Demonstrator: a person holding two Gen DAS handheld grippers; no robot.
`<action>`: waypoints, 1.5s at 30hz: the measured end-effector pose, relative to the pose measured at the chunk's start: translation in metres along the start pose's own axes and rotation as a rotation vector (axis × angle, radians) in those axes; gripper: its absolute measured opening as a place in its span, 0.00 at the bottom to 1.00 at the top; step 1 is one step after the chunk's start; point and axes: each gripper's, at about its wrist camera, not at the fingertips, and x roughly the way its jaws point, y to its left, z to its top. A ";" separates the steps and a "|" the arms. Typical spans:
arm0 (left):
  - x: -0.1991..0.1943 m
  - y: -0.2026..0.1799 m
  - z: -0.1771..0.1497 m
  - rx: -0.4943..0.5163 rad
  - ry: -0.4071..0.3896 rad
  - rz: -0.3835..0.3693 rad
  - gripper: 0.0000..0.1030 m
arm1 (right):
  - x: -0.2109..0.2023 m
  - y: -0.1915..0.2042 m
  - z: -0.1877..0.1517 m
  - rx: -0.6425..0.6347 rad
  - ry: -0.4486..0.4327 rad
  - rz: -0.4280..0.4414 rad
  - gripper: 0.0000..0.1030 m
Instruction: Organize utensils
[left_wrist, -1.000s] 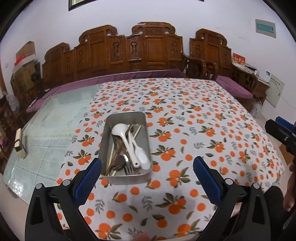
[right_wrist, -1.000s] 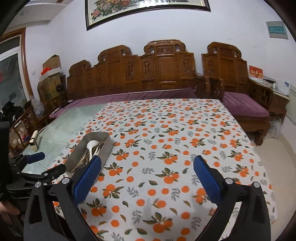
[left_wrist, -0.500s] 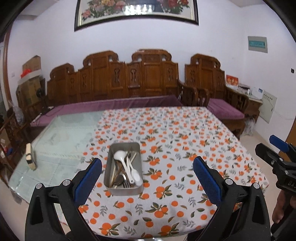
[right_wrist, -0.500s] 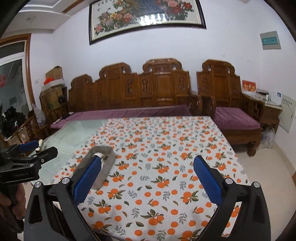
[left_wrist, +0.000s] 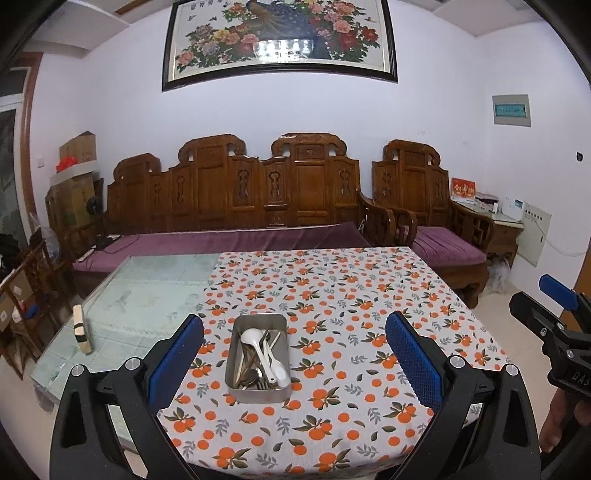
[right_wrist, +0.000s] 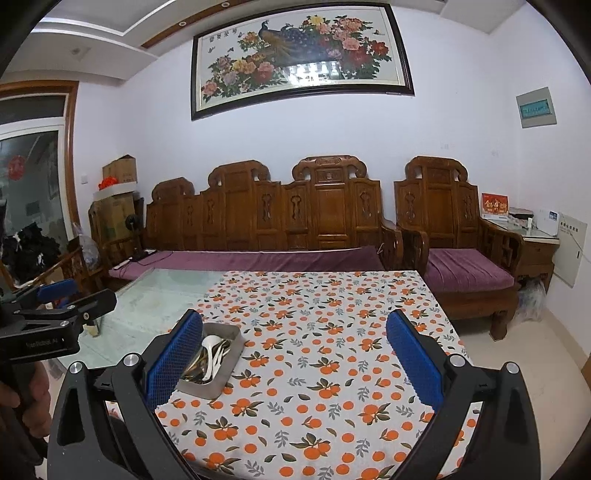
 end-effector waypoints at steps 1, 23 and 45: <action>0.000 0.000 0.000 0.000 0.000 0.000 0.92 | -0.001 0.001 0.000 0.000 0.000 0.000 0.97; -0.002 -0.002 -0.003 0.004 0.003 0.007 0.92 | -0.001 0.000 0.000 0.002 0.006 -0.002 0.97; -0.005 -0.002 -0.003 0.001 -0.006 0.000 0.92 | 0.001 0.001 -0.001 0.003 -0.004 -0.010 0.97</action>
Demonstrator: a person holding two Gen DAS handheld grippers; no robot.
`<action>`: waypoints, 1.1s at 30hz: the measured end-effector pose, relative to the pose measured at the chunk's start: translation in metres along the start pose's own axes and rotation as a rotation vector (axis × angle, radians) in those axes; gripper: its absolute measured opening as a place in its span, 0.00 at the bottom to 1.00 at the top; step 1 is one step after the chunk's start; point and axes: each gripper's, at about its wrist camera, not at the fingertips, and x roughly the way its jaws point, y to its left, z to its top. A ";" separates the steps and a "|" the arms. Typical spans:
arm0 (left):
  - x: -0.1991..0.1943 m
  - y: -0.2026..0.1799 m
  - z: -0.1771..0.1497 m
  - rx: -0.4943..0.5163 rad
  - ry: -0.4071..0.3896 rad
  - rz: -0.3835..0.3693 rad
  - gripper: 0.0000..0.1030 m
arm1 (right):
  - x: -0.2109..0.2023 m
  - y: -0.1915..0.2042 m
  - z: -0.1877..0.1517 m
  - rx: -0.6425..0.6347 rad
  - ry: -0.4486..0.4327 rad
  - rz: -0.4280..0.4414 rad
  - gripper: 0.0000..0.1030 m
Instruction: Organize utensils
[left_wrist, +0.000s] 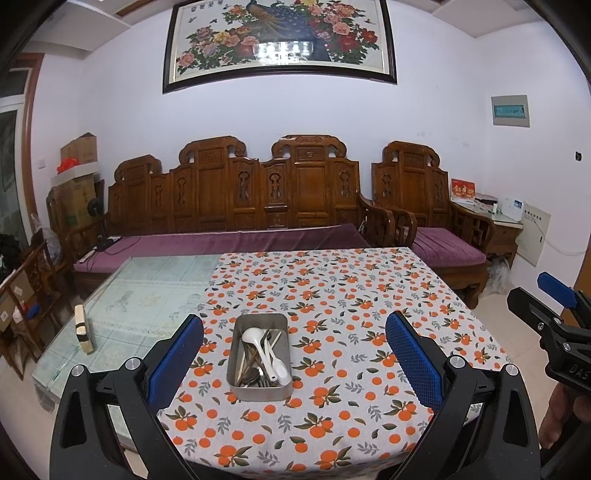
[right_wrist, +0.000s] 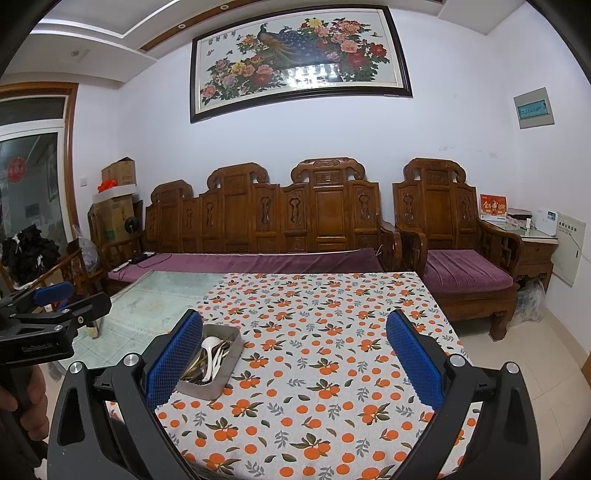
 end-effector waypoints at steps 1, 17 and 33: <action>0.000 0.000 -0.001 0.001 0.000 -0.001 0.92 | -0.001 0.000 0.000 0.000 0.000 0.000 0.97; 0.000 -0.001 -0.001 0.000 0.000 -0.001 0.92 | 0.000 0.000 0.001 -0.001 -0.001 0.000 0.97; -0.003 -0.005 0.000 0.002 -0.009 -0.014 0.92 | 0.000 0.000 0.001 0.000 0.000 0.000 0.97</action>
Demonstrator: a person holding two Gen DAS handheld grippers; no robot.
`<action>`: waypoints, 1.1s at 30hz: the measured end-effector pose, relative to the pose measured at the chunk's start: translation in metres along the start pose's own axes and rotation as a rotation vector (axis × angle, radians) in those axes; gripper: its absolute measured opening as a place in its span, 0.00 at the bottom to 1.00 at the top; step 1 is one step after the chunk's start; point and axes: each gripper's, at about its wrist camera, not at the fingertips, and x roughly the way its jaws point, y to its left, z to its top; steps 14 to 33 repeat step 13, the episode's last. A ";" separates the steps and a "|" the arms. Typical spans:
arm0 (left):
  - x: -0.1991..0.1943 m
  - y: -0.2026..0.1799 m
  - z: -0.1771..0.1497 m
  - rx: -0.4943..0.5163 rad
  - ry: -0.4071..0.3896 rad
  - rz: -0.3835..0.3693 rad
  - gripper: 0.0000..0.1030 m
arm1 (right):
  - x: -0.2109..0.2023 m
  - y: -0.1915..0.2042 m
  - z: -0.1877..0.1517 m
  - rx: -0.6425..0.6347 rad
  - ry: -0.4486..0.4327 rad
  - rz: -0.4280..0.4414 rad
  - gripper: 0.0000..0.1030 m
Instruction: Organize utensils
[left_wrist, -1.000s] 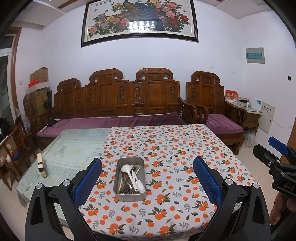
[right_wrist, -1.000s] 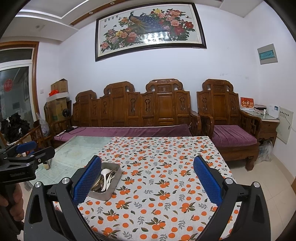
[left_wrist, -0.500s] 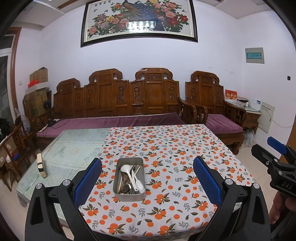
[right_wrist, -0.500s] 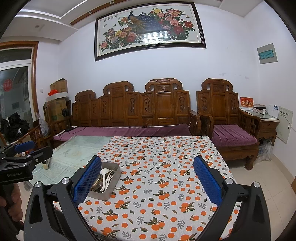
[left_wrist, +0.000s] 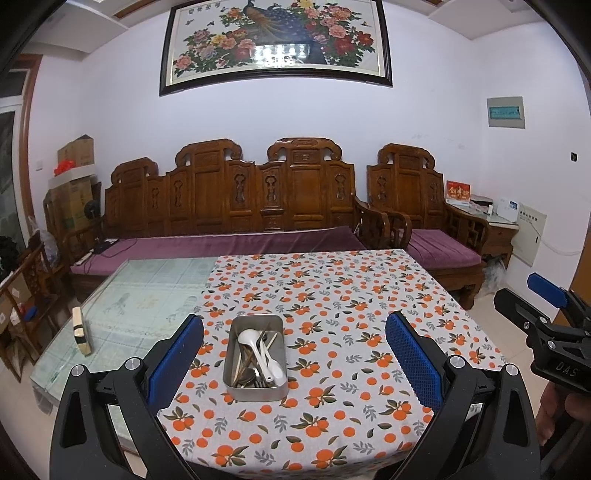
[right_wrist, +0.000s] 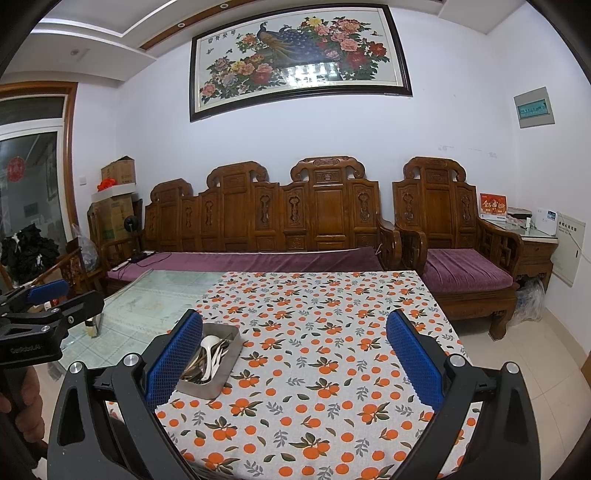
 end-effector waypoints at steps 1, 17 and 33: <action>0.000 0.000 0.000 -0.001 0.001 0.000 0.92 | 0.000 0.000 0.000 0.000 0.000 0.000 0.97; -0.002 0.001 0.000 -0.002 0.001 -0.002 0.92 | 0.000 0.000 0.000 0.000 0.000 0.000 0.97; -0.002 0.001 0.000 -0.002 0.001 -0.002 0.92 | 0.000 0.000 0.000 0.000 0.000 0.000 0.97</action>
